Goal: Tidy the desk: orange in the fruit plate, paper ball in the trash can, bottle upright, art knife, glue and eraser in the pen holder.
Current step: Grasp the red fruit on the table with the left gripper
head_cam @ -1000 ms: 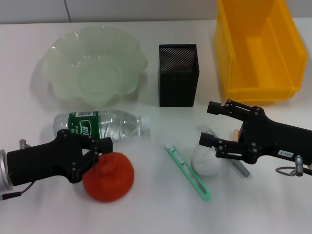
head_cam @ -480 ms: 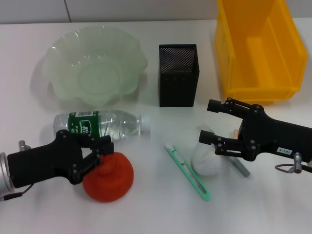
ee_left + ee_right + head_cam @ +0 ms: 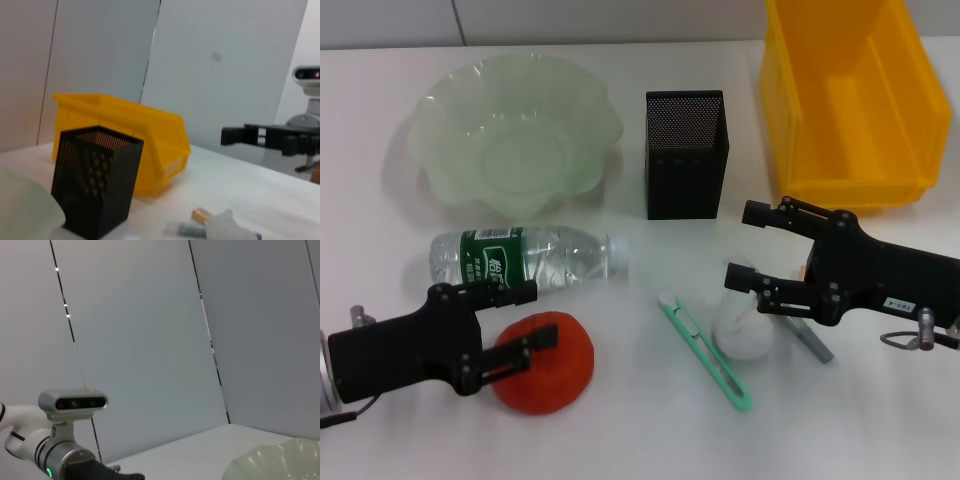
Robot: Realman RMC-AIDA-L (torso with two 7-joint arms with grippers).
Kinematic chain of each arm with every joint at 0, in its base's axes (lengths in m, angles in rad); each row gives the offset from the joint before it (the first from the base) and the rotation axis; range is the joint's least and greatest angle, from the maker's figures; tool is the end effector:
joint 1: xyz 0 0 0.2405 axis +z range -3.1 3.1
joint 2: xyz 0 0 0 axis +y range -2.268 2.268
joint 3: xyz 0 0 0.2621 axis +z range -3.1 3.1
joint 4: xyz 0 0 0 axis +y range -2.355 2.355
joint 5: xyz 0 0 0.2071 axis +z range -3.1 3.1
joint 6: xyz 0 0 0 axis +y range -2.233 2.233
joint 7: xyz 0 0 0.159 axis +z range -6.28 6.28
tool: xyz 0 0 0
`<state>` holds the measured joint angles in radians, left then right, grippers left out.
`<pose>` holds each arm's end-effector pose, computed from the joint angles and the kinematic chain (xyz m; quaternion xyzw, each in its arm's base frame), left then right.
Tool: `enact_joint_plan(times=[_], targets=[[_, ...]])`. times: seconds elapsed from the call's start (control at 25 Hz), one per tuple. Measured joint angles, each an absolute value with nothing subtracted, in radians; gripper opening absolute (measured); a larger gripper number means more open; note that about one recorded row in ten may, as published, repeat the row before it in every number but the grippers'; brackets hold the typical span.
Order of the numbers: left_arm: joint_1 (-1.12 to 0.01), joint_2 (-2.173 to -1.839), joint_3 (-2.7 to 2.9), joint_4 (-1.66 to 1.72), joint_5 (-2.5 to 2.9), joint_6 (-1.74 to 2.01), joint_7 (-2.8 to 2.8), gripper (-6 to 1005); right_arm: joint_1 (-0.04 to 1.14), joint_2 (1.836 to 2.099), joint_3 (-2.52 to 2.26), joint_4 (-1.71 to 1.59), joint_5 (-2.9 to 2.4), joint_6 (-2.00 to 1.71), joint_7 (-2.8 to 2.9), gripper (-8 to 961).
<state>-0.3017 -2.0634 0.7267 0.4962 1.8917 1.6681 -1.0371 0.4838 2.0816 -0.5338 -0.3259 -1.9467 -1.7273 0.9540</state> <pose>-0.3105 0.2471 -0.0311 -0.9273 -0.1945 -0.2896 0.1356 0.2599 0.2808 -0.0431 -0.9063 0.1502 0.3771 0.1178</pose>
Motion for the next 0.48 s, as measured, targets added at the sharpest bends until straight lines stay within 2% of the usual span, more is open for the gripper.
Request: enact_joint_plan(times=[0.28,0.48], targets=[[-0.293,-2.062,0.73,0.493,1.922,1.657,-1.038,620,0.496,2.082,-0.534,-0.324,-1.947,-1.726,0.954,821],[-0.294,-2.066,0.73,0.489,1.943,1.621,-1.037,646,0.497,2.082,-0.534,-0.324,-1.947,-1.725,0.954,822]])
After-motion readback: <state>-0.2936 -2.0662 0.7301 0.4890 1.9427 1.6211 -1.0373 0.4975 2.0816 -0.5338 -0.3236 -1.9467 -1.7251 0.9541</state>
